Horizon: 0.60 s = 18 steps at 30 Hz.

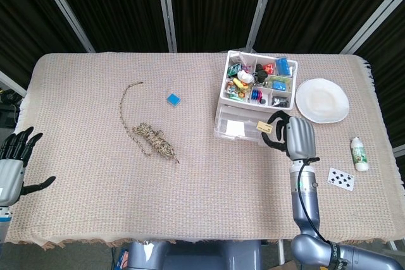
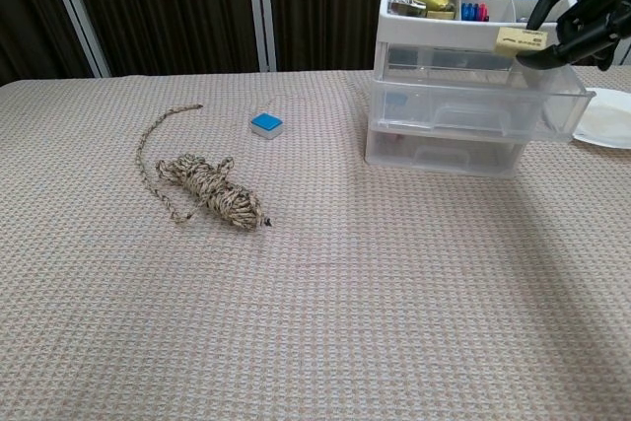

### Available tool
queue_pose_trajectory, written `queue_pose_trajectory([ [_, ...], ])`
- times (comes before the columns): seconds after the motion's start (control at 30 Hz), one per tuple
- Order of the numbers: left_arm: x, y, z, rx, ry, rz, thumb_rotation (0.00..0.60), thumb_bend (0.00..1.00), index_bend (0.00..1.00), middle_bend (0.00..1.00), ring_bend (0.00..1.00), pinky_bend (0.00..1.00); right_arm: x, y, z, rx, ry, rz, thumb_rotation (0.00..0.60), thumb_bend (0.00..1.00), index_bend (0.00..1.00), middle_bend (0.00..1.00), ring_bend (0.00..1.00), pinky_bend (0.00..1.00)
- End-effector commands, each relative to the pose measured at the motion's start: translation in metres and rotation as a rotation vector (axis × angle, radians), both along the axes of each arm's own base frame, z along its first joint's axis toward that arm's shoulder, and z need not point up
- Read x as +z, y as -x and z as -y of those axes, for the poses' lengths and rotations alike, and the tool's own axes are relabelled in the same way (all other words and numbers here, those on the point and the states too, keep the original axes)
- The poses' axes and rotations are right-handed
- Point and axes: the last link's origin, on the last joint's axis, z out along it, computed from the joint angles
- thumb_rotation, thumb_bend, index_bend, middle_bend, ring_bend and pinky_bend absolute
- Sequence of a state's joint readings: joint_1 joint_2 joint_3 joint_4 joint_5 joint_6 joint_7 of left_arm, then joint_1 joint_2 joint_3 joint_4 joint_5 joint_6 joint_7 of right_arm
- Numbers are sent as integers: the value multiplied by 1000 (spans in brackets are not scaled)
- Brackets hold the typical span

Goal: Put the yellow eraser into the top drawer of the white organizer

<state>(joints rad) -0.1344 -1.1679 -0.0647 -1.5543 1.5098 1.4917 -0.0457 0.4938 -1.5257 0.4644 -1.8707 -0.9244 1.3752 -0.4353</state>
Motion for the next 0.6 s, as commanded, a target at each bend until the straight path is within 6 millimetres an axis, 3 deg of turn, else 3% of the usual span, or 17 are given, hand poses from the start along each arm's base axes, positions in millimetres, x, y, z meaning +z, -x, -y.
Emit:
queue_pose_trajectory([
  [0.03, 0, 0, 0, 0, 1, 0, 600, 3, 98, 0, 0, 0, -2, -3, -1, 5, -4, -3, 600, 132, 481, 820, 786, 684],
  [0.37, 0, 0, 0, 1, 1, 1, 600, 4, 98, 0, 0, 0, -5, -11, -2, 22, -12, -2, 600, 122, 440, 807, 779, 679],
  [0.5, 0, 0, 0, 3, 1, 3, 600, 3, 98, 0, 0, 0, -2, -11, -7, 38, 7, 4, 600, 122, 439, 705, 697, 624],
  [0.6, 0, 0, 0, 3, 3, 4, 600, 4, 97, 0, 0, 0, 2, -11, -17, 81, 37, 5, 600, 123, 436, 573, 575, 558],
])
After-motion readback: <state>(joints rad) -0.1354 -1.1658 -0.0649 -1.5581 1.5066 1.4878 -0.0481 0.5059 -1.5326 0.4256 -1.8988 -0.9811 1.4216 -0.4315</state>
